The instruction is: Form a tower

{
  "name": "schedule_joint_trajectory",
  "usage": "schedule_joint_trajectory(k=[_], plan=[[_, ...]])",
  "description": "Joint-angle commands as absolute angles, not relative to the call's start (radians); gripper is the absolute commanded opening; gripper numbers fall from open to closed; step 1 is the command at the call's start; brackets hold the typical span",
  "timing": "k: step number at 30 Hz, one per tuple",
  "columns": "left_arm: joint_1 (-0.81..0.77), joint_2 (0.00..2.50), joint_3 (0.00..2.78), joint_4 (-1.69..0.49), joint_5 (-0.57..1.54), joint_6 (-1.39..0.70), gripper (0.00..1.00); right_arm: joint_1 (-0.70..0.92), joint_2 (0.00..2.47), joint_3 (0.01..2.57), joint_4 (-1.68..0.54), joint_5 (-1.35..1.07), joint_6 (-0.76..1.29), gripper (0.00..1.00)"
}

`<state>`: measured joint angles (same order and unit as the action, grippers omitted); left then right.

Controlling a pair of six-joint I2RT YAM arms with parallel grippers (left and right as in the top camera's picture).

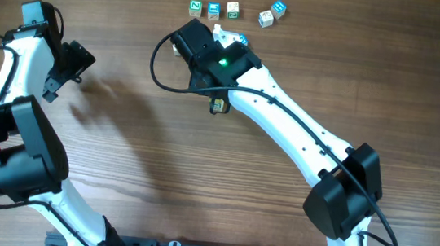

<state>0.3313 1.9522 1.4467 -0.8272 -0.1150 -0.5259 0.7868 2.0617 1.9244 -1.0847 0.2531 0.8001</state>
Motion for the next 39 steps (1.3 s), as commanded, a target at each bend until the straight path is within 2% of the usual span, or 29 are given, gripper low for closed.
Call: schedule_joint_trajectory(k=[1,8,23,33,39], plan=[[0.333,1.932,1.457,-0.828,-0.125,-0.529,1.00,0.788,2.074,1.922,-1.086,0.288,0.815,0.04],[0.333,1.932,1.457,-0.828,-0.125,-0.529,1.00,0.788,2.074,1.922,-1.110,0.288,0.875,0.05],[0.333,1.932,1.457,-0.828,-0.125,-0.529,1.00,0.788,2.074,1.922,-1.093,0.289,0.863,0.06],[0.333,1.932,1.457,-0.828,-0.125,-0.529,1.00,0.788,2.074,1.922,-1.093,0.289,0.862,0.25],[0.333,1.932,1.457,-0.828,-0.125,-0.529,1.00,0.788,2.074,1.922,-1.092,0.289,0.838,0.33]])
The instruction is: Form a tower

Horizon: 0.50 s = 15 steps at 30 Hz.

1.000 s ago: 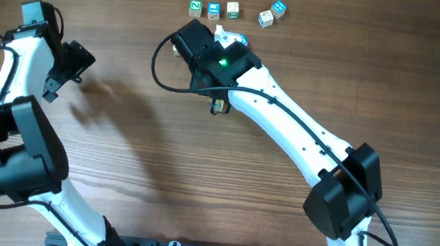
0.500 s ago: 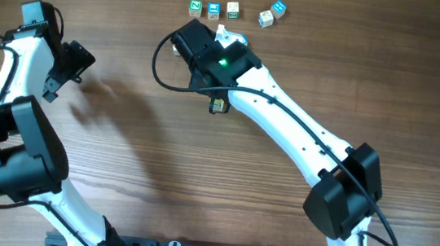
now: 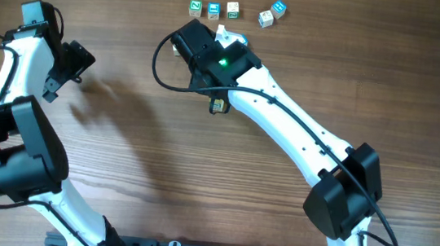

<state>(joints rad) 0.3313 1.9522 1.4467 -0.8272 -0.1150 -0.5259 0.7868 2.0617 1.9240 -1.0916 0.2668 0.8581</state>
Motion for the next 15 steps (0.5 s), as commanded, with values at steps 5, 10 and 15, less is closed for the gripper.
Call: schedule_joint_trajectory(k=[5,10,15], plan=[[0.333,1.932,1.457,-0.828,-0.125,-0.529,1.00,0.788,2.074,1.922,-1.090,0.289,0.838,0.38],[0.333,1.932,1.457,-0.828,-0.125,-0.529,1.00,0.788,2.074,1.922,-1.089,0.289,0.838,0.47],[0.333,1.932,1.457,-0.828,-0.125,-0.529,1.00,0.788,2.074,1.922,-1.093,0.288,0.839,0.39]])
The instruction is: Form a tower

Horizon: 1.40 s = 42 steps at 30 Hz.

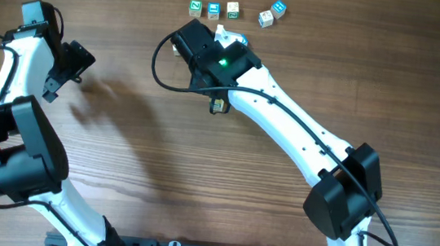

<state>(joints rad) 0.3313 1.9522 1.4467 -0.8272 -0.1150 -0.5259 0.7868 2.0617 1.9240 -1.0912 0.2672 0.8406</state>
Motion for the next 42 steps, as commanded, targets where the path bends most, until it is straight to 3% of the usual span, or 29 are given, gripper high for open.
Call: schedule_joint_trajectory(k=[1,6,13,14,16,17,21,26,34,42], plan=[[0.333,1.932,1.457,-0.828,-0.125,-0.529,1.00,0.788,2.074,1.922,-1.093,0.284,0.839,0.36],[0.333,1.932,1.457,-0.828,-0.125,-0.529,1.00,0.788,2.074,1.922,-1.093,0.262,0.842,0.34],[0.333,1.932,1.457,-0.828,-0.125,-0.529,1.00,0.788,2.074,1.922,-1.093,0.262,0.865,0.38],[0.333,1.932,1.457,-0.828,-0.125,-0.529,1.00,0.788,2.074,1.922,-1.092,0.262,0.866,0.42],[0.333,1.932,1.457,-0.828,-0.125,-0.529,1.00,0.788,2.074,1.922,-1.093,0.264,0.864,0.69],[0.333,1.932,1.457,-0.828,-0.125,-0.529,1.00,0.788,2.074,1.922,-1.093,0.268,0.864,0.77],[0.333,1.932,1.457,-0.828,-0.125,-0.529,1.00,0.775,2.074,1.922,-1.088,0.289,0.862,1.00],[0.333,1.932,1.457,-0.828,-0.125,-0.529,1.00,0.713,2.074,1.922,-1.012,0.200,0.709,1.00],[0.333,1.932,1.457,-0.828,-0.125,-0.529,1.00,0.562,2.074,1.922,-0.959,0.156,0.710,1.00],[0.333,1.932,1.457,-0.828,-0.125,-0.529,1.00,0.348,2.074,1.922,-1.126,0.306,0.690,1.00]])
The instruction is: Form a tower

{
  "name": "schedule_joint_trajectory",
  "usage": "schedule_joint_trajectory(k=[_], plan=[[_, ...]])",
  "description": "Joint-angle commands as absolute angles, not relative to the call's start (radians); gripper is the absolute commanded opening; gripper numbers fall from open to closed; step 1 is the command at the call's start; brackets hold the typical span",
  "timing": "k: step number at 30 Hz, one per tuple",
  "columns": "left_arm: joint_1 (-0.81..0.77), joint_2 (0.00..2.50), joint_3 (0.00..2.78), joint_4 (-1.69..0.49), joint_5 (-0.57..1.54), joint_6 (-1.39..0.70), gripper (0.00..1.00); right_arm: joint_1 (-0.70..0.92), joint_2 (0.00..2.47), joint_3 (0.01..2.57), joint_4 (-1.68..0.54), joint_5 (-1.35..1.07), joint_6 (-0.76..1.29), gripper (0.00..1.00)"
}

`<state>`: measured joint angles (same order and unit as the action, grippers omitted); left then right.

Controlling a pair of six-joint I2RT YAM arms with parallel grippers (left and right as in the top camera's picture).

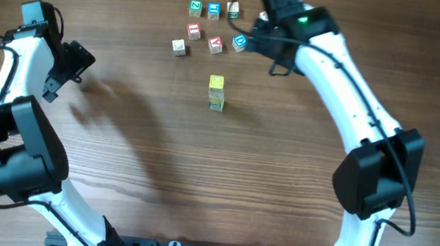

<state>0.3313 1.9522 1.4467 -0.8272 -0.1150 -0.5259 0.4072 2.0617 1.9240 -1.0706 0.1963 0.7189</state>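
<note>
A small stack stands mid-table, with a yellow block point(217, 82) on top and a second block point(217, 101) showing below it. My right gripper point(262, 18) hangs at the back of the table, to the right of a row of three blocks point(214, 9). Its fingers lie under the wrist, so its state is hidden. Loose blocks lie between the row and the stack: a red one point(194, 30), a beige one point(179, 47), another red one point(216, 44) and a blue one point(239, 42). My left gripper point(68, 70) is far off to the left, holding nothing that I can see.
The right arm point(354, 96) runs from the back of the table down its right side. The left arm point(12, 77) stands along the left edge. A black rail borders the front edge.
My right arm has moved from above the middle of the table to the back right. The stack with the yellow block on top and several loose blocks behind it now show.
At all three earlier moments my right arm hovered over the mid-table spot, hiding all but one block edge beneath it. The left arm stayed still throughout. Now the right arm is at the back right and a yellow-topped stack stands free.
</note>
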Motion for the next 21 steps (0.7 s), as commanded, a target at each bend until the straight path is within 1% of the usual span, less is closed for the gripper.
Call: schedule_joint_trajectory(k=[1,4,14,21], plan=[[0.333,1.932,1.457,-0.828,-0.125,-0.529,1.00,0.325,2.074,1.922,-1.144,0.311,0.651,1.00],[0.333,1.932,1.457,-0.828,-0.125,-0.529,1.00,0.283,2.074,1.922,-1.133,0.311,0.576,1.00],[0.333,1.932,1.457,-0.828,-0.125,-0.529,1.00,0.269,2.074,1.922,-0.880,0.311,0.576,1.00],[0.333,1.932,1.457,-0.828,-0.125,-0.529,1.00,0.269,2.074,1.922,-0.868,0.311,0.576,1.00]])
